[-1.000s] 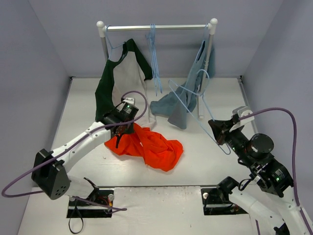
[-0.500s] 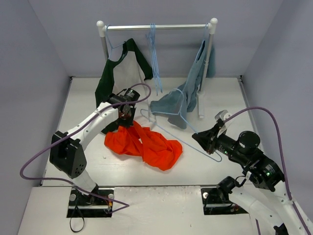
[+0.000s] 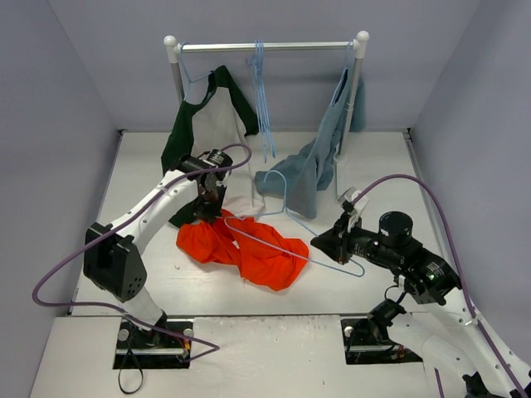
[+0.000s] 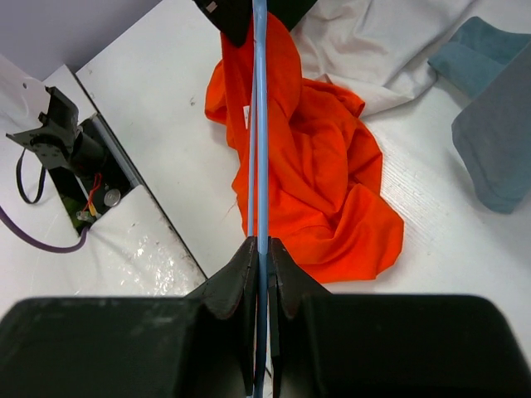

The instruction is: Place the t-shirt on the hanger

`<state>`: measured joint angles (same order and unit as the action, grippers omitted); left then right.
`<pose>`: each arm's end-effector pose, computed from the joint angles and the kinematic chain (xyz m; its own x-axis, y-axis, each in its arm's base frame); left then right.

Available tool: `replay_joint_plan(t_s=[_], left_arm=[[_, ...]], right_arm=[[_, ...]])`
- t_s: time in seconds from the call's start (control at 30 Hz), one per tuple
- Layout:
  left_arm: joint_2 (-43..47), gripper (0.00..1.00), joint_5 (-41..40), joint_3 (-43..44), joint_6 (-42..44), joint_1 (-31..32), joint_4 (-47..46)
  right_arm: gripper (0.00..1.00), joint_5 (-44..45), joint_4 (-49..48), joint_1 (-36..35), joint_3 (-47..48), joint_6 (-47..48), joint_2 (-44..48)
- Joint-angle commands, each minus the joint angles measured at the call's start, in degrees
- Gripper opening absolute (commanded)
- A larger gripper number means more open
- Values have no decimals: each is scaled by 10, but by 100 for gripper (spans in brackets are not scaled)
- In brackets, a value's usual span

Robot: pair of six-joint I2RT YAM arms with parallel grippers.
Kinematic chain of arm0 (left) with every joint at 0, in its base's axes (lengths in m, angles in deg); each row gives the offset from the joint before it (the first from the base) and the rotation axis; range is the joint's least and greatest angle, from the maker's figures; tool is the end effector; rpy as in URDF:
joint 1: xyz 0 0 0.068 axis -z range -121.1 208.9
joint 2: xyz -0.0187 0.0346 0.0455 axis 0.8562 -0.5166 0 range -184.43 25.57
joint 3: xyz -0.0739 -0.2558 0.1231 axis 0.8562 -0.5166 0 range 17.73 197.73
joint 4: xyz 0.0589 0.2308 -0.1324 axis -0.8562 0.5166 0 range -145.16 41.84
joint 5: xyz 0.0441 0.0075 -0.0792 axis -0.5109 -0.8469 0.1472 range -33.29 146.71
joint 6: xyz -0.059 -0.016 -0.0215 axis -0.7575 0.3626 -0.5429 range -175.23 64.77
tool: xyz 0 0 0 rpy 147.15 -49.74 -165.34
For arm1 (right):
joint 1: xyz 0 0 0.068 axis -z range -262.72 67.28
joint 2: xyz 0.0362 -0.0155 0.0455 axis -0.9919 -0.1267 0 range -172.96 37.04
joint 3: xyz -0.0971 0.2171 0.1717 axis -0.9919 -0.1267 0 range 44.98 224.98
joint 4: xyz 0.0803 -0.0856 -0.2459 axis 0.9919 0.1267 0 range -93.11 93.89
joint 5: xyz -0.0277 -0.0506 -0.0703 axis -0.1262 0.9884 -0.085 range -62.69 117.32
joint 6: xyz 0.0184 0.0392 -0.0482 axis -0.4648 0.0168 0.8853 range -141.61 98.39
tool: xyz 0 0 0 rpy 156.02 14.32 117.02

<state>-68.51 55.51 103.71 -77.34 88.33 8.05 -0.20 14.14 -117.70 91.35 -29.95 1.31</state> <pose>0.2991 -0.1677 0.3032 -0.9471 0.1023 -0.3043 0.1392 0.9850 -0.1023 0.1076 0.1039 0.3727 -0.2216 0.0019 -0.9751 -0.8614 0.4682 0.1966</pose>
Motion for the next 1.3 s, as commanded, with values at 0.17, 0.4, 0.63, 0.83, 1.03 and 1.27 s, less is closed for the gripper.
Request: replay_joint_plan(t_s=[0.17, 0.4, 0.63, 0.83, 1.03, 1.27], left_arm=[[10, 0, 42, 54, -3, -10, 38], [25, 0, 89, 58, -6, -10, 38], [45, 0, 109, 123, 19, -10, 72], [48, 0, 43, 203, 62, -13, 114], [69, 0, 50, 252, 90, -14, 115], [72, 0, 68, 340, 104, -12, 161]], right_arm=[[0, -38, -79, -9, 12, 3, -47], [0, -20, -134, -14, 1, 5, -60], [0, -37, -230, -22, -9, -13, -94], [0, -55, -278, -47, 8, -20, -128], [0, -59, -365, -48, 13, -59, -143], [0, -58, -460, -59, 32, -87, -164]])
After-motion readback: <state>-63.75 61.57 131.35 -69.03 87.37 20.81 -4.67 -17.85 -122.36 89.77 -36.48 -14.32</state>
